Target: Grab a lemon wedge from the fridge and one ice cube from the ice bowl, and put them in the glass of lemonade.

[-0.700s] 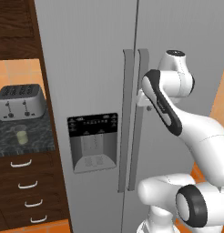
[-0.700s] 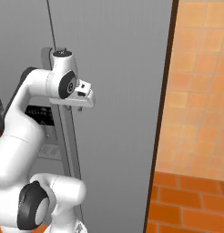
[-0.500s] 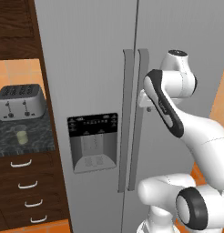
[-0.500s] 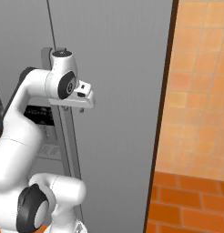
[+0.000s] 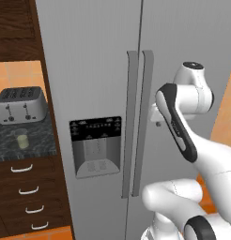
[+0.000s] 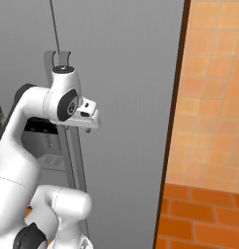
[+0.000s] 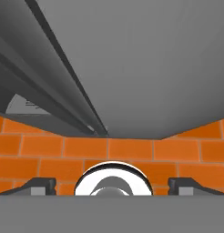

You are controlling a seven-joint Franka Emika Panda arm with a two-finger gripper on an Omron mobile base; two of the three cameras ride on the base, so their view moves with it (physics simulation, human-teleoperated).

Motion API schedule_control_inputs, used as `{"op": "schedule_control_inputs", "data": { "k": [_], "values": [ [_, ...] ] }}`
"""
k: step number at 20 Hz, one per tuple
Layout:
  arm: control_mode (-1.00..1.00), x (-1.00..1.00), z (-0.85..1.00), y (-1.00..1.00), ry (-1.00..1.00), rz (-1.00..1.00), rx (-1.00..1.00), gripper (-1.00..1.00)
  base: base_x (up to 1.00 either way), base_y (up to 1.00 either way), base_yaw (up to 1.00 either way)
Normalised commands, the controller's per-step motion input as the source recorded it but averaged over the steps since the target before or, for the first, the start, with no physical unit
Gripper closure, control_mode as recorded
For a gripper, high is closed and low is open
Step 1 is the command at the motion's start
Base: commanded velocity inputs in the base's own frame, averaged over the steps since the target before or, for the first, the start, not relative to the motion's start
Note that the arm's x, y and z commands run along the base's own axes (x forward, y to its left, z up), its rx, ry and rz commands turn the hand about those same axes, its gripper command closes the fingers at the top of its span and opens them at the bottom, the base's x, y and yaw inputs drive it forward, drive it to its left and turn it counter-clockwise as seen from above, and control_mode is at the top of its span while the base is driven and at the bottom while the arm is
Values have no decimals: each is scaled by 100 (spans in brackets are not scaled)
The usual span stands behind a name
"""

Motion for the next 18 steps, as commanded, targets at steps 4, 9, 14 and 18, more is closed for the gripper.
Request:
{"op": "schedule_control_inputs", "data": {
  "k": [4, 9, 14, 18],
  "values": [
    [-100, -39, -31, 0, -3, 0, 0, -100, 0, 0, 0],
    [-100, -15, -28, 2, 0, 0, 0, -100, 0, 0, 0],
    [-100, -8, -2, 0, 0, 0, 0, -100, 0, 0, 0],
    [-100, -46, -33, 3, 0, 0, 0, -100, 0, 0, 0]
  ]
}}
